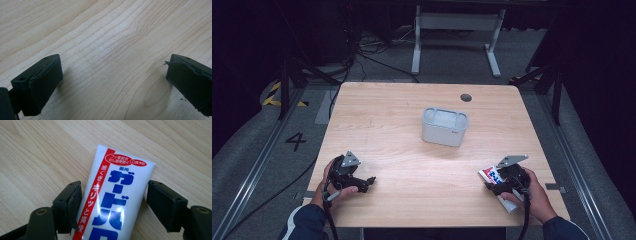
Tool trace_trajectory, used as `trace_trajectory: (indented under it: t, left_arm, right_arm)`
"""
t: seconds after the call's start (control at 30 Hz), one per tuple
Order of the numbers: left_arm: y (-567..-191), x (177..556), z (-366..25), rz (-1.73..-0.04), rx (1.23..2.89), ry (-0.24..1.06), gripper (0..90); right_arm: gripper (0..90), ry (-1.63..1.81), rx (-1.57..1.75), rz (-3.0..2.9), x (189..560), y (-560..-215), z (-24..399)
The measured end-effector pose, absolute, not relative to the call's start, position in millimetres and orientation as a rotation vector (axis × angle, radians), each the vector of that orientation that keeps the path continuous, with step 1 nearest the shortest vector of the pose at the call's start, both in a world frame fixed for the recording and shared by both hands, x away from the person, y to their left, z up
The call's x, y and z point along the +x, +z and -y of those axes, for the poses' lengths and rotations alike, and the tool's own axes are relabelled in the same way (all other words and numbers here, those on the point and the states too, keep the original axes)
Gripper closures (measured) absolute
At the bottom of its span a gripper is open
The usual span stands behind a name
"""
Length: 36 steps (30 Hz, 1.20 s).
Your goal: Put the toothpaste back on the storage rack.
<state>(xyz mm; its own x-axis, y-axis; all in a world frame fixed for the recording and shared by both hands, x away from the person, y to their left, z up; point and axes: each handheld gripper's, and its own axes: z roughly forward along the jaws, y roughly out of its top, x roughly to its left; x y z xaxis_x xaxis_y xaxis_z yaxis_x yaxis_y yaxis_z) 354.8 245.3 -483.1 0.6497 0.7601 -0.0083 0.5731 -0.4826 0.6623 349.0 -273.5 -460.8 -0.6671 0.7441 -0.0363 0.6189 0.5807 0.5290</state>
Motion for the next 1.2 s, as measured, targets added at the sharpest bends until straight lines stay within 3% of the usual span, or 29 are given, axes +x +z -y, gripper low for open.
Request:
trace_trajectory:
  t: [0.97, 1.2]
  left_arm:
    - [-483, 355, -245, -1.031, 2.227, 0.38, 1.1]
    - [-483, 355, -245, -1.031, 2.227, 0.38, 1.1]
  right_arm:
    - [57.4, 0.66, 1.021, -2.675, 352, -451, 266]
    - [59.8, 0.695, 1.019, -2.672, 350, -449, 269]
